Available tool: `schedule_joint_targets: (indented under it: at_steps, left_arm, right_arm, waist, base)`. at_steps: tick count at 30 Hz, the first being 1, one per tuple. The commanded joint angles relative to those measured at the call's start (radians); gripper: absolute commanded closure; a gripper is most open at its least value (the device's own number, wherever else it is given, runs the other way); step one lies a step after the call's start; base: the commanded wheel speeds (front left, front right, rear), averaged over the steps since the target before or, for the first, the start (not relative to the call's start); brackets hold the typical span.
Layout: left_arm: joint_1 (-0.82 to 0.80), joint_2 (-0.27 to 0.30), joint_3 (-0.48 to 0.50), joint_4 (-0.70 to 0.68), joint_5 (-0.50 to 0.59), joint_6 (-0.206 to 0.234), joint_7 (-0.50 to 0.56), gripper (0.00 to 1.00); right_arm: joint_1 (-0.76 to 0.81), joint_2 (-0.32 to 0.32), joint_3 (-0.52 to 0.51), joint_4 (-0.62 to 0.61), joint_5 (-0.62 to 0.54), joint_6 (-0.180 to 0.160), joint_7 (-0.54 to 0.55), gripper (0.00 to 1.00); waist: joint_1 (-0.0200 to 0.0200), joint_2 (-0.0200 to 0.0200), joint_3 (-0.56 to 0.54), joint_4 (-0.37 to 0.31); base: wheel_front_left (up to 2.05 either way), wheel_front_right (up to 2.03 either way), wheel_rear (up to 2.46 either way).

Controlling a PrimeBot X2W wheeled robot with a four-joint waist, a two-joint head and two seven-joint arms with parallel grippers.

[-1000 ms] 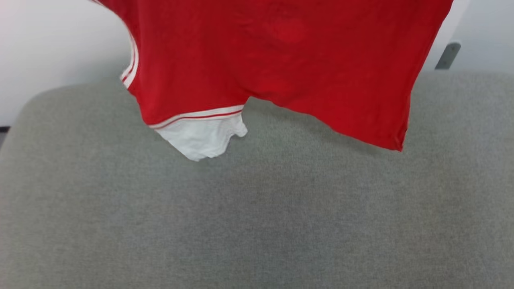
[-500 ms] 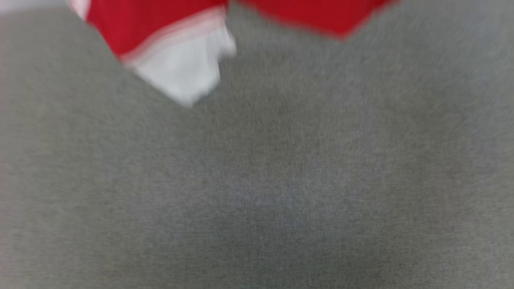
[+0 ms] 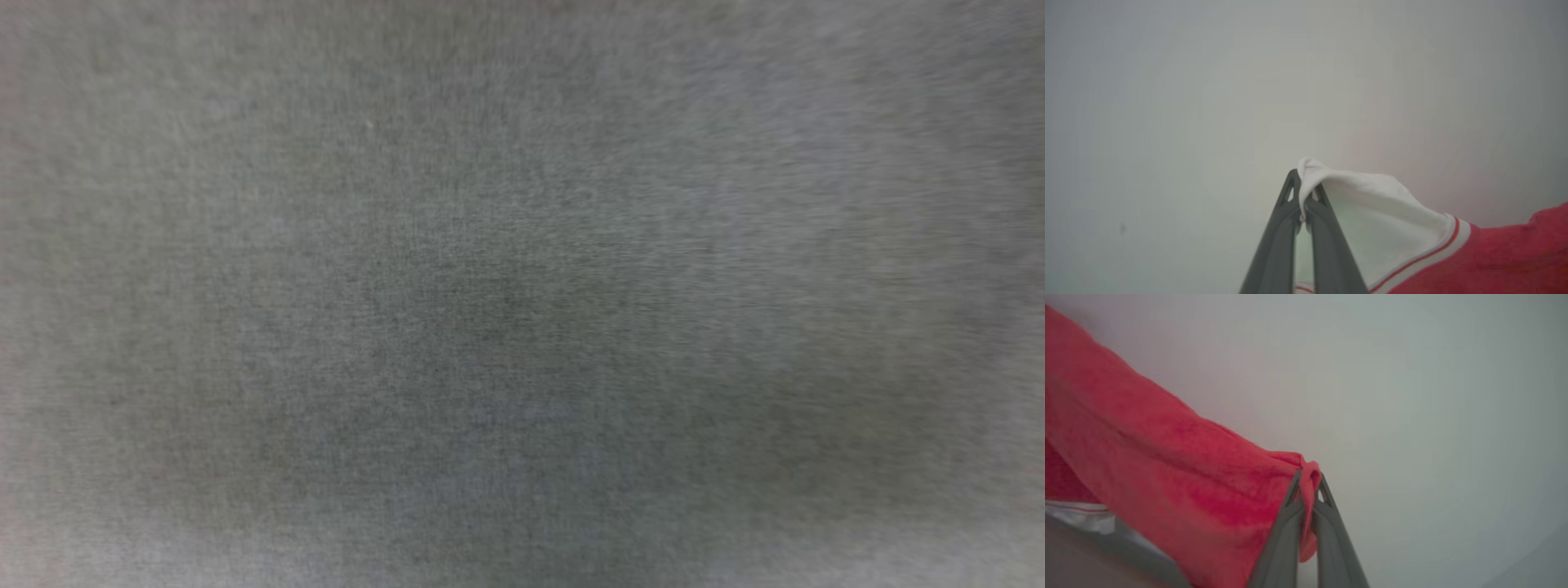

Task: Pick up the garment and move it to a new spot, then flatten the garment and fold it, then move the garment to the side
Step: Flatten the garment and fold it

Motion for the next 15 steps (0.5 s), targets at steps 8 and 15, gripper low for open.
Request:
schedule_joint_targets:
  at_steps: [8, 15]
  left_arm:
    - [0.259, -0.018, 0.015, 0.018, -0.009, -0.080, -0.001, 1.00]
    - [0.433, -0.012, -0.128, -0.052, -0.150, -0.104, 0.140, 1.00]
  right_arm:
    - [0.144, 0.003, -0.025, 0.066, -0.049, -0.001, -0.001, 1.00]
    - [0.264, -0.031, 0.032, 0.067, 0.043, -0.001, 0.040, 1.00]
  waist:
    - [0.0000, 0.0000, 0.025, 0.111]
    - [0.0000, 0.0000, -0.128, 0.143]
  base:
    - [0.00, 0.00, 0.00]
    - [0.00, 0.00, 0.00]
